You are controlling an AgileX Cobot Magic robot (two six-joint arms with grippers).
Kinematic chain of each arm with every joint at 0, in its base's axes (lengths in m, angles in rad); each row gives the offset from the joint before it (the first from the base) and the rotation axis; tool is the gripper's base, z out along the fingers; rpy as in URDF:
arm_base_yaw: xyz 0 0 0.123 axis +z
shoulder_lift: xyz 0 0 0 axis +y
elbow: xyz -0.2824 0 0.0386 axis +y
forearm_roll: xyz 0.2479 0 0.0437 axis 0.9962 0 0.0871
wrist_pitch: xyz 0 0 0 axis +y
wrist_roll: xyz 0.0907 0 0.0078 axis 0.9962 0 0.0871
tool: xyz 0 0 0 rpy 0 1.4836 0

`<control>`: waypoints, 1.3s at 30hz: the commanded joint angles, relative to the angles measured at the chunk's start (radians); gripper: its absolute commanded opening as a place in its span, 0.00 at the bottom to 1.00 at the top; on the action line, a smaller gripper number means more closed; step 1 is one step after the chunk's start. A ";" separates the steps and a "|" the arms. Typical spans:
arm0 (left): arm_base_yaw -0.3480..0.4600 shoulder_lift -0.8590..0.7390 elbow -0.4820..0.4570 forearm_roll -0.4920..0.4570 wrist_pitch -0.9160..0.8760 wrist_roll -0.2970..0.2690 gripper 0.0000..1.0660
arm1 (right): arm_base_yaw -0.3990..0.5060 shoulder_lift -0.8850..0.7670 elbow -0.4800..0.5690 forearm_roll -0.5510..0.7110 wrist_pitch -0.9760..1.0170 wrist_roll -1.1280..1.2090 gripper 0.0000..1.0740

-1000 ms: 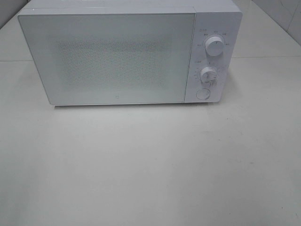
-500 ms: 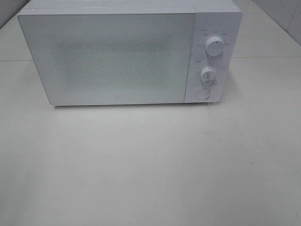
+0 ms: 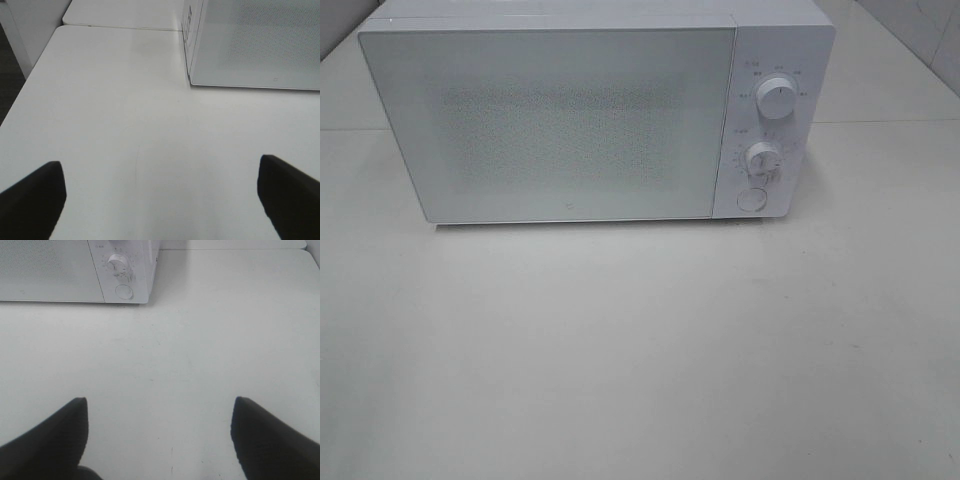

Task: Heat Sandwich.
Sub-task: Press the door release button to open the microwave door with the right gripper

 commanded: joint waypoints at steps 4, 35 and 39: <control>0.002 -0.023 0.003 -0.012 -0.004 0.002 0.92 | -0.006 -0.027 0.003 -0.001 -0.004 -0.013 0.71; 0.002 -0.023 0.003 -0.012 -0.004 0.002 0.92 | -0.006 0.424 -0.039 0.012 -0.393 -0.006 0.71; 0.002 -0.023 0.003 -0.012 -0.004 0.002 0.92 | -0.006 0.515 -0.039 0.012 -0.469 -0.022 0.71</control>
